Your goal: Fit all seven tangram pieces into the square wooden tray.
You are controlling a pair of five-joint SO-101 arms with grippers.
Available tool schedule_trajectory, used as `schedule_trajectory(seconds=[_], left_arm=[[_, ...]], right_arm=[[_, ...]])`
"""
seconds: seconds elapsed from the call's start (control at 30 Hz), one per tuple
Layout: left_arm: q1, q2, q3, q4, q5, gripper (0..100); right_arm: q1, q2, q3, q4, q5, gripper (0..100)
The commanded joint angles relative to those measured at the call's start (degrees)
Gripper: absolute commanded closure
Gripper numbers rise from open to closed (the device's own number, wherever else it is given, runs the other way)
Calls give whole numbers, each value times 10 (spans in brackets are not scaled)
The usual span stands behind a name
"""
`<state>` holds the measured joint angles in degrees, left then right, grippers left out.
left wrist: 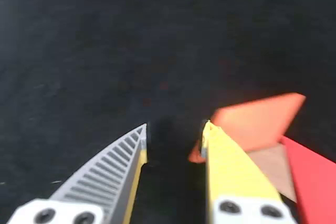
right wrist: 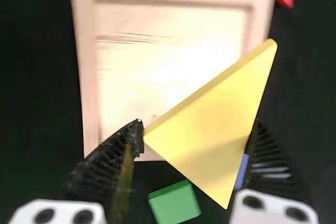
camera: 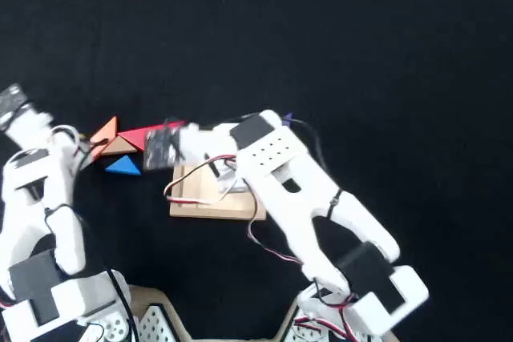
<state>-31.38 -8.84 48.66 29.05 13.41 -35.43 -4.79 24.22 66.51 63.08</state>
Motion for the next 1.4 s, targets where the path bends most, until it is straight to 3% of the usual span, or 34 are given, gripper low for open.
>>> schedule_trajectory(seconds=[0.0,0.17,0.5,0.77,0.93,1.03,1.2,1.27,1.37], left_arm=[[-7,-4,-4,-4,4,823],[-2,-3,-4,-8,4,823],[0,-2,-7,-8,5,823],[13,-2,-7,-9,4,823],[12,-2,-7,-9,4,823],[13,-2,-7,-9,4,823],[13,-2,-6,-9,4,823],[14,-2,-6,-9,4,823],[14,-2,-5,-9,4,823]], right_arm=[[-18,18,-4,-7,101,730],[-12,87,-28,-12,181,733],[-13,189,-116,45,177,727],[-14,189,-117,41,123,522],[-8,168,-130,56,120,519],[21,112,-163,118,100,628],[53,49,-152,135,-10,995],[71,52,-116,97,-64,944],[92,72,-50,-1,-120,990]])
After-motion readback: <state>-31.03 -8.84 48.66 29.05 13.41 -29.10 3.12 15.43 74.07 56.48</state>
